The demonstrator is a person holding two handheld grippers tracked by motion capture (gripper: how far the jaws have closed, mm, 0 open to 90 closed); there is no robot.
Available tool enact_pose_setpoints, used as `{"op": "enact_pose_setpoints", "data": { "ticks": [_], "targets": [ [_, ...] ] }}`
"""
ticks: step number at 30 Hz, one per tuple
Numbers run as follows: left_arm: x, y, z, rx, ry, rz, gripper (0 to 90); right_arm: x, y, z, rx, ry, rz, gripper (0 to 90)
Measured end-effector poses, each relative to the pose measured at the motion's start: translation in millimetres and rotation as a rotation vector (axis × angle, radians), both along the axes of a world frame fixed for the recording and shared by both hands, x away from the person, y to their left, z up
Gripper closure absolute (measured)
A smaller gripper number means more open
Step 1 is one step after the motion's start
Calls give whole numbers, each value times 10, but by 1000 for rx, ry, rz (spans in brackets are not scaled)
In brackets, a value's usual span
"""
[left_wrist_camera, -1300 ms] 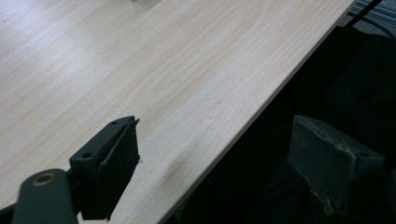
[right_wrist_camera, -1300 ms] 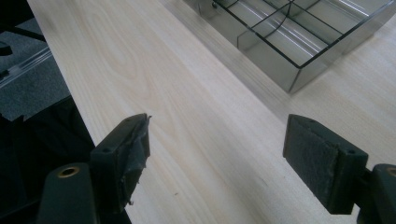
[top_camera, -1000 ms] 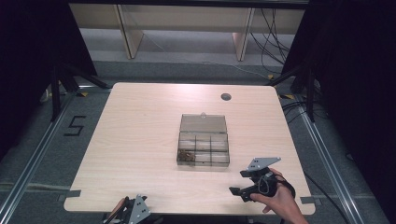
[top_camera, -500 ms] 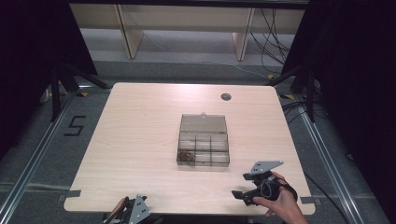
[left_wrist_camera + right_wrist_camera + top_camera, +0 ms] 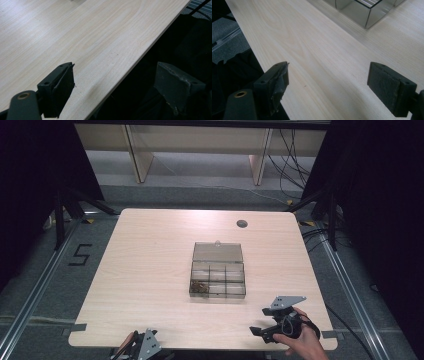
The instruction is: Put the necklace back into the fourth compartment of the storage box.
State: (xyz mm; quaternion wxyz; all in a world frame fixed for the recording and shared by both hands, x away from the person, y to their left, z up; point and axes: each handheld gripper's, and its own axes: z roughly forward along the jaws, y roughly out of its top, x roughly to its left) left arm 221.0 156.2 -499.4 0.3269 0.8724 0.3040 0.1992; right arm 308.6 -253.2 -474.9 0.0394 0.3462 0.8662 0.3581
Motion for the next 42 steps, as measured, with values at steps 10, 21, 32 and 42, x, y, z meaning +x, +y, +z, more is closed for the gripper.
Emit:
{"op": "enact_pose_setpoints", "data": {
  "ticks": [10,21,32,42],
  "targets": [
    [0,-4,-1,3,-2,-3,156,-74,-10,-29,2,-7,-9,181],
    [0,-3,-1,2,-2,-2,156,-141,-35,-45,-4,-35,-1,184],
    [-12,-26,-11,-2,4,-5,156,-225,-63,-67,-1,-24,-3,175],
    [-18,-32,-19,-7,16,-2,156,-292,-87,-104,1,-22,-13,165]
  ]
}}
